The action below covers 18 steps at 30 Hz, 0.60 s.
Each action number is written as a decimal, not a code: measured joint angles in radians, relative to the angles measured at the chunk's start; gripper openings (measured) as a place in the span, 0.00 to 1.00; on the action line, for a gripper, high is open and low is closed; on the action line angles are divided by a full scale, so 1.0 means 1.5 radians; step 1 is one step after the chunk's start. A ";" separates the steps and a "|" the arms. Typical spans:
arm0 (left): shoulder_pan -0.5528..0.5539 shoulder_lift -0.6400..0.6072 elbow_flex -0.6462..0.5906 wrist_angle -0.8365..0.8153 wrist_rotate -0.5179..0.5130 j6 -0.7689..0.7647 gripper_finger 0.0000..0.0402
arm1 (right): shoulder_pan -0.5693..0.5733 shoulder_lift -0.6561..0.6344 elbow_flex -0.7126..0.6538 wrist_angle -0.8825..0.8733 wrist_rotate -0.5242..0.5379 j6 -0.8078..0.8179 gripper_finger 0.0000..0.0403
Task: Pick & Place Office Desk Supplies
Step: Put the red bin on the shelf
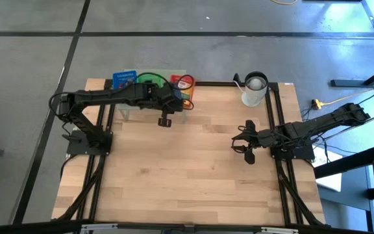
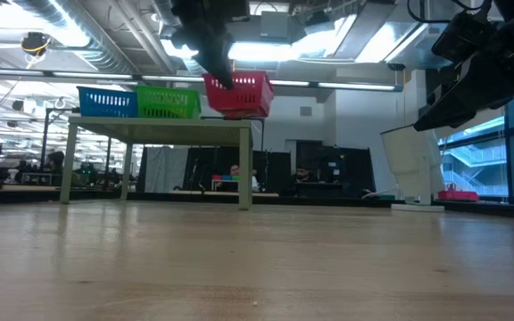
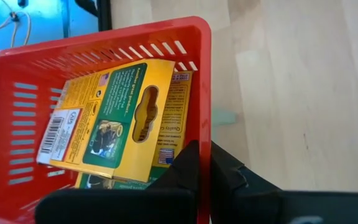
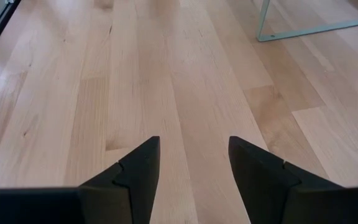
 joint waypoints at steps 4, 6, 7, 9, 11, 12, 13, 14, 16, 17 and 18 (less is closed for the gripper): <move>0.010 0.000 0.000 -0.001 -0.005 -0.008 0.02 | 0.000 0.000 0.000 0.000 0.000 0.000 0.48; 0.014 0.000 0.000 -0.004 -0.014 -0.018 0.02 | 0.000 0.000 0.000 0.000 0.000 0.000 0.48; 0.016 0.000 0.000 -0.004 -0.015 -0.023 0.02 | 0.000 0.000 0.000 0.000 0.000 0.000 0.48; 0.021 0.000 0.000 -0.004 -0.016 -0.030 0.02 | 0.000 0.000 0.000 0.000 0.000 0.000 0.48; 0.022 0.000 0.000 -0.006 -0.016 -0.037 0.02 | 0.000 0.000 0.000 0.000 0.000 0.000 0.48; 0.021 0.000 0.000 -0.006 -0.016 -0.040 0.02 | 0.000 0.000 0.000 0.000 0.000 0.000 0.48; 0.021 0.000 0.000 -0.006 -0.015 -0.041 0.02 | 0.000 0.000 0.000 0.000 0.000 0.000 0.48; 0.021 0.000 0.000 -0.007 -0.013 -0.041 0.02 | 0.000 0.000 0.000 0.000 0.000 0.000 0.48; 0.021 0.000 0.000 -0.012 -0.007 -0.041 0.02 | 0.000 0.000 0.000 0.000 0.000 0.000 0.48; 0.021 0.000 0.000 -0.014 -0.004 -0.042 0.02 | 0.000 0.000 0.000 0.000 0.000 0.000 0.48; 0.021 0.000 -0.001 -0.015 -0.001 -0.043 0.02 | 0.000 0.000 0.000 0.000 0.000 0.000 0.48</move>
